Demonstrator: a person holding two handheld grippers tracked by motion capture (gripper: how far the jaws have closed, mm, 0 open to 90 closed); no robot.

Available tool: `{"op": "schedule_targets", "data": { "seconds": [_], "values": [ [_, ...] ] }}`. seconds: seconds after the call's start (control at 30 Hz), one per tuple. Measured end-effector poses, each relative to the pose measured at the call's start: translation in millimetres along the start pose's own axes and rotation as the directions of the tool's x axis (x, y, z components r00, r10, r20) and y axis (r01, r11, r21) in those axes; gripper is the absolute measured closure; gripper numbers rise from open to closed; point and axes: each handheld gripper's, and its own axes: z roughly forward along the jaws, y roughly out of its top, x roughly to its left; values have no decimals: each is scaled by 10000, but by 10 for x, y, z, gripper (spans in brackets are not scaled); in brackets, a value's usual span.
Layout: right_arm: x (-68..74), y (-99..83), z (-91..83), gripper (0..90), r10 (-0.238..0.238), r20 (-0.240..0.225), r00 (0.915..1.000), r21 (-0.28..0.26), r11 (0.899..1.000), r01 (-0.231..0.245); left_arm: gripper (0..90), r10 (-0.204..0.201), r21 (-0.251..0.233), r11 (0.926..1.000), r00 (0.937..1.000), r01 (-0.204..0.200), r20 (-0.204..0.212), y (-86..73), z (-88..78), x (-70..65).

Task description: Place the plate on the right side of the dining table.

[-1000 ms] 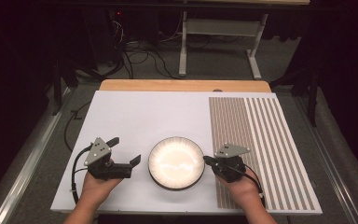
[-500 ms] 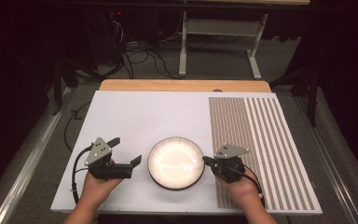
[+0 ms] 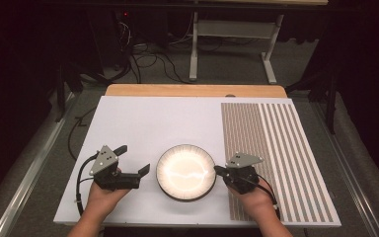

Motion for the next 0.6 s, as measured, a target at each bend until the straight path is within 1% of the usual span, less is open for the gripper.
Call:
{"op": "schedule_targets", "data": {
  "seconds": [0.6],
  "values": [
    [13, 6, 5, 900, -111, 2, 9999, 46, 9999, 111, 3, -62, -52, 10000, 10000, 62, 75, 4, -8, 8]
  ]
}}
